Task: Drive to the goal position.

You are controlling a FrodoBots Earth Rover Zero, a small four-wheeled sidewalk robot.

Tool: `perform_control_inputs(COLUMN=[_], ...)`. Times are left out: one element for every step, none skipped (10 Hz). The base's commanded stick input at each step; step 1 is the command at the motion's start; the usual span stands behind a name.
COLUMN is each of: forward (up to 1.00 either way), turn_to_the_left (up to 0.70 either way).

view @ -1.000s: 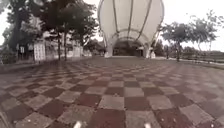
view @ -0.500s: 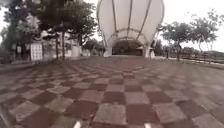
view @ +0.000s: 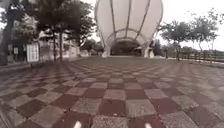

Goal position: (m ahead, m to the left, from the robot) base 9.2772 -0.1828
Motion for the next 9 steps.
perform_control_inputs(forward=[0.50,0.50,0.50,0.50,0.50,0.50,0.50,0.50,0.50], turn_to_the_left=[0.08,0.05,0.02,0.00,0.00,0.01,0.02,0.03,0.01])
